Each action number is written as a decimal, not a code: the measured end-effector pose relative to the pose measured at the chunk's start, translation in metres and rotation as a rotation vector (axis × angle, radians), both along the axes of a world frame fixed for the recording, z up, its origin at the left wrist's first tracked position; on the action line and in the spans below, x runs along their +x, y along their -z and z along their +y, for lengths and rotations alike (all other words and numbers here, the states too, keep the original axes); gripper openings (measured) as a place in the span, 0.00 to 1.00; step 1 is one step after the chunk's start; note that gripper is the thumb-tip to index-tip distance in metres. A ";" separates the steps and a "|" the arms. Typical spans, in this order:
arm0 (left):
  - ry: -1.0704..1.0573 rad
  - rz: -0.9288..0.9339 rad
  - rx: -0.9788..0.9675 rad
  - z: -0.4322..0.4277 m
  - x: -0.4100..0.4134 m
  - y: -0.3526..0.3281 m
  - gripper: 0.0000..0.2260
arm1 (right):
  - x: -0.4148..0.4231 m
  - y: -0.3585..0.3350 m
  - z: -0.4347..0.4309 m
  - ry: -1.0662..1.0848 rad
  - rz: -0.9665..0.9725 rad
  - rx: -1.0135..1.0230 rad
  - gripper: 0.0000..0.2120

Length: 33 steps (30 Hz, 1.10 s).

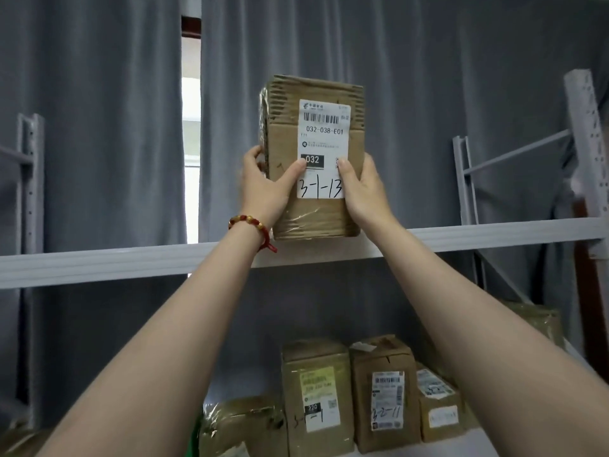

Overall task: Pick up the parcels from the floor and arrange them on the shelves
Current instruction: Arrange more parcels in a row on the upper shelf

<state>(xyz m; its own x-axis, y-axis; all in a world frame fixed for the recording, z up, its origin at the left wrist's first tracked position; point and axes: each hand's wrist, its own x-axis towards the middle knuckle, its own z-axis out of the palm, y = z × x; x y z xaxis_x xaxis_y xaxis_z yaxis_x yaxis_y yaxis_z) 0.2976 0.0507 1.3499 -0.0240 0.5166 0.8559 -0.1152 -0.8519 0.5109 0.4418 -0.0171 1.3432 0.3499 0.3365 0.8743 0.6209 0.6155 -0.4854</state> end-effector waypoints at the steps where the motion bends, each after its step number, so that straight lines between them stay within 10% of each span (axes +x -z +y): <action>1: -0.006 0.017 -0.011 0.005 0.002 -0.001 0.41 | 0.003 0.000 0.004 0.008 -0.006 -0.002 0.22; 33: -0.173 0.774 -0.111 0.049 0.122 -0.022 0.13 | 0.160 -0.001 0.053 0.309 -0.167 -0.226 0.21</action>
